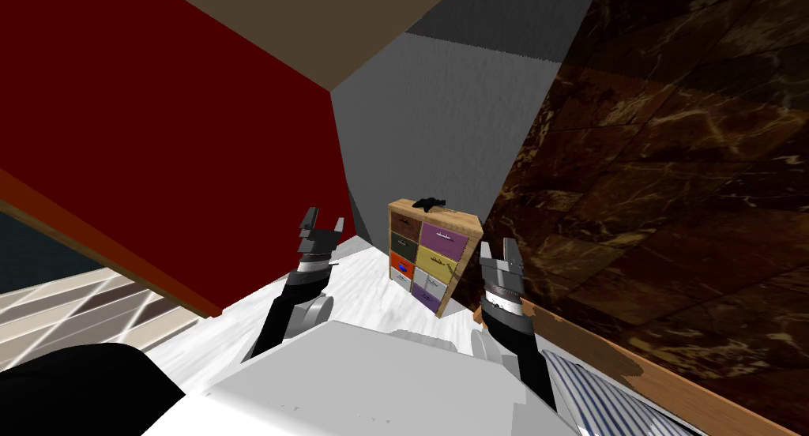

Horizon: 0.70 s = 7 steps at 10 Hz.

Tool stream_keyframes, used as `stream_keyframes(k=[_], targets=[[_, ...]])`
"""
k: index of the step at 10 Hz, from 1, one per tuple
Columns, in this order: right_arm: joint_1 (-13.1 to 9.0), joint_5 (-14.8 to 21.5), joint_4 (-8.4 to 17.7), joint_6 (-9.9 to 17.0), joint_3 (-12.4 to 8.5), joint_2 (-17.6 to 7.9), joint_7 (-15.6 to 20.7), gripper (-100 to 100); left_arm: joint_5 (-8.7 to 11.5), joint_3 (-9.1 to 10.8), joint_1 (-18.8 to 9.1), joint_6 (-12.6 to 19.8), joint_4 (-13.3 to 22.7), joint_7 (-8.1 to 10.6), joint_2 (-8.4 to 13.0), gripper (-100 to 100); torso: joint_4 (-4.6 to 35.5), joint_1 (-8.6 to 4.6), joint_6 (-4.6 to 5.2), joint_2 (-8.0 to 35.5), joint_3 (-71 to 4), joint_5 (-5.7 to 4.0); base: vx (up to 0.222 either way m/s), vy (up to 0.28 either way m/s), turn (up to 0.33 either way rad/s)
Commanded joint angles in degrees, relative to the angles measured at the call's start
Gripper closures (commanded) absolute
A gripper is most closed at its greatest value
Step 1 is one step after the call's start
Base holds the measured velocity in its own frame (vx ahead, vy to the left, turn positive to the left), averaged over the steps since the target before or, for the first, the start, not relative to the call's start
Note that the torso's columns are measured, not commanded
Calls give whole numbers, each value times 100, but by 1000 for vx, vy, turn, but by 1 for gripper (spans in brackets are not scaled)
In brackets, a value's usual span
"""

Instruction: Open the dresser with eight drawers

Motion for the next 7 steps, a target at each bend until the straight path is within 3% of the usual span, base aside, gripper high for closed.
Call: stream_keyframes(k=[1, 7], targets=[[0, 0, 0, 0, 0, 0, 0, 0, 0, 0, 0, 0, 0, 0, 0, 0, 235, 0, 0, 232, -467, 0, 0, 0, 0], [0, 0, -2, 0, 0, 0, 0, 0, 0, 0, 0, 0, -1, 0, 0, 0, 2691, 0, 0, 2693, -5381, 0, 0, 0, 0]])
